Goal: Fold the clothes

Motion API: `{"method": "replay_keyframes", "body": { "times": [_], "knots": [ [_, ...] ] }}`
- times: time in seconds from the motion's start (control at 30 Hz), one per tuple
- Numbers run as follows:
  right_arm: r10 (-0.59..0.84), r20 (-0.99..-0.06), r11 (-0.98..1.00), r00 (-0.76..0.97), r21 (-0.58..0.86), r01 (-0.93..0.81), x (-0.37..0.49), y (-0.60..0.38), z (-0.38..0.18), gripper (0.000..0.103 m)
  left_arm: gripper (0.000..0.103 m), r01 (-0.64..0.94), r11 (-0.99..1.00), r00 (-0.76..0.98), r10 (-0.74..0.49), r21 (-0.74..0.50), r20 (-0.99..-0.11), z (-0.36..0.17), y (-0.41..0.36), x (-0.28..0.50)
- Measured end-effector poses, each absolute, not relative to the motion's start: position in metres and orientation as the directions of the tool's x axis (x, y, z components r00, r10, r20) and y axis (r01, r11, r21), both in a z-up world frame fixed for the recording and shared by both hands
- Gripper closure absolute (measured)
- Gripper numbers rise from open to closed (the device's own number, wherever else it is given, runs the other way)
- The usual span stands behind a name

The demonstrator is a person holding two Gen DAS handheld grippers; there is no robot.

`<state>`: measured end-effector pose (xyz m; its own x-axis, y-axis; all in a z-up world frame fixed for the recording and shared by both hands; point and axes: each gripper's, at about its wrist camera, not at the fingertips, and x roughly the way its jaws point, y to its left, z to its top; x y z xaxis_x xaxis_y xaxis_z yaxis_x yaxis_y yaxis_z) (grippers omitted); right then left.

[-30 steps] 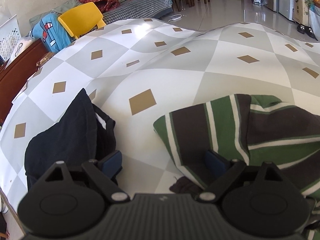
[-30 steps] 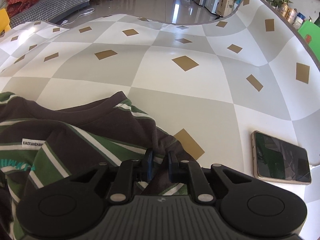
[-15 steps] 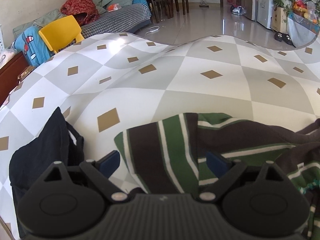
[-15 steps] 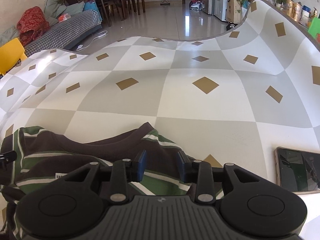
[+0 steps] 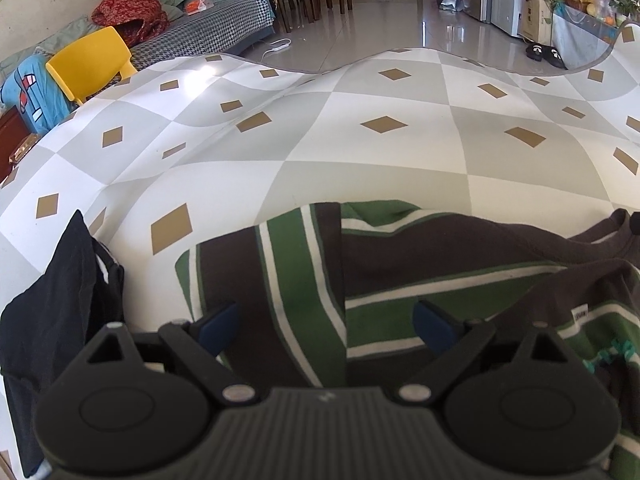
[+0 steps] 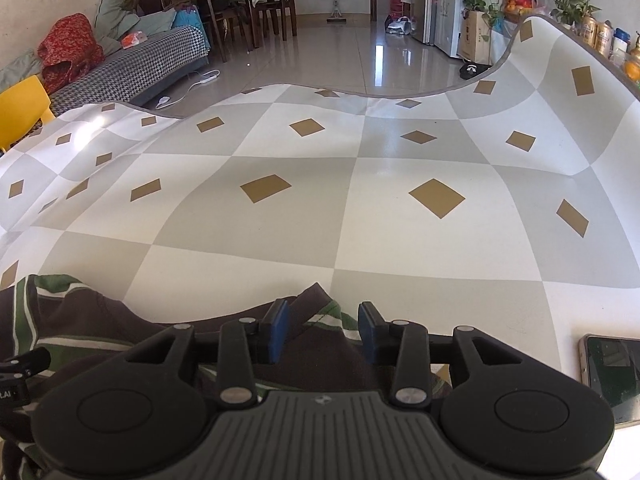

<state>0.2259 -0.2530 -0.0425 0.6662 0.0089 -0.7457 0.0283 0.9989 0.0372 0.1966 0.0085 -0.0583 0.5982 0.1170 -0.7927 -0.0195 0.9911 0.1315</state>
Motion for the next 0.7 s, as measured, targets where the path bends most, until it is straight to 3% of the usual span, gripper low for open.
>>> {"method": "replay_keyframes", "body": {
  "times": [0.47, 0.57, 0.7],
  "knots": [
    [-0.007, -0.771, 0.996, 0.636, -0.064, -0.066, 0.238, -0.238, -0.060, 0.065, 0.007, 0.001, 0.991, 0.577, 0.112, 0.137, -0.809, -0.069, 0.001, 0.204],
    [-0.009, -0.769, 0.995, 0.639, -0.068, -0.069, 0.237, -0.236, -0.060, 0.070, 0.006, 0.000, 0.990, 0.578, 0.113, 0.139, -0.808, -0.070, 0.001, 0.204],
    [-0.027, -0.764, 0.994, 0.644, -0.090, -0.065, 0.238, -0.231, -0.060, 0.084, 0.006, 0.001, 0.990, 0.579, 0.115, 0.142, -0.807, -0.070, 0.001, 0.204]
  ]
}}
